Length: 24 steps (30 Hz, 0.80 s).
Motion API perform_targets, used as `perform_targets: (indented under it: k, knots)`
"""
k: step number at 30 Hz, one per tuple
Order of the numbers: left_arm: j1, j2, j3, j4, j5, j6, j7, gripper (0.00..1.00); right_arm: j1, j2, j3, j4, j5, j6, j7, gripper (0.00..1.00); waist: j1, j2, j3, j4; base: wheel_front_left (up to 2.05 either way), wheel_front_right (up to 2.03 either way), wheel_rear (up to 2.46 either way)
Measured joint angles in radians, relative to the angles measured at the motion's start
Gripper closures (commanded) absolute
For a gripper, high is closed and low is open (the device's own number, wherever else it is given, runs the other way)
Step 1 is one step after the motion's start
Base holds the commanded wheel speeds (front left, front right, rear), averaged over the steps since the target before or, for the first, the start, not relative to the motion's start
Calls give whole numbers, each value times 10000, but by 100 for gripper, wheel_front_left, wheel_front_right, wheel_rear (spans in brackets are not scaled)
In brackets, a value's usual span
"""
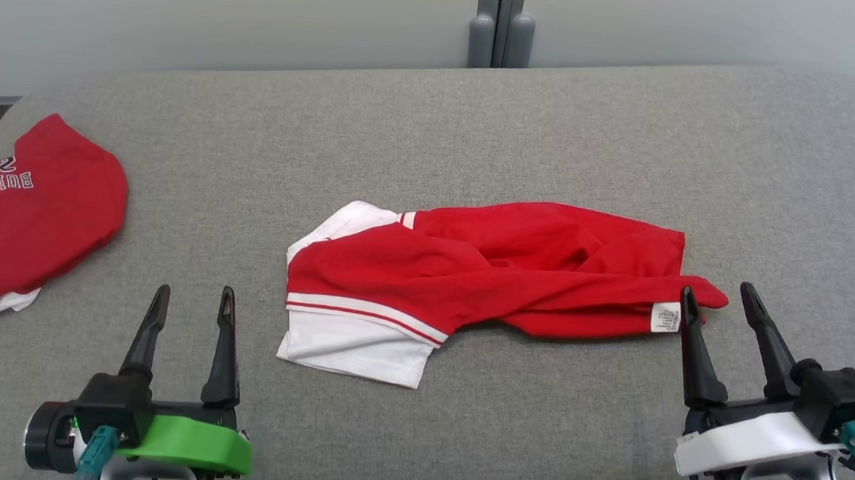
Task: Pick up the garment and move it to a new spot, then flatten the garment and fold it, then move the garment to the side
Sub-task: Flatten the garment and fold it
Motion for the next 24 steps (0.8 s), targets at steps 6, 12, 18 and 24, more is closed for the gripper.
perform_targets:
  k: [6,12,18,24]
  knots:
    - [338,125,-132,31,0,-38,107,0,641,63,-56,-6,8,0,188,0,0,0,-421,127,0,0,0]
    - [642,336,-155,63,2,-29,364,0,1090,130,13,-167,-17,0,362,0,0,0,-767,196,0,0,0]
    - [644,378,-188,15,2,61,460,0,1289,188,8,-376,-6,0,527,0,0,0,-829,279,0,0,0]
    - [644,385,-253,0,0,104,493,0,1289,209,-25,-489,-12,0,617,0,0,0,-812,354,0,0,0]
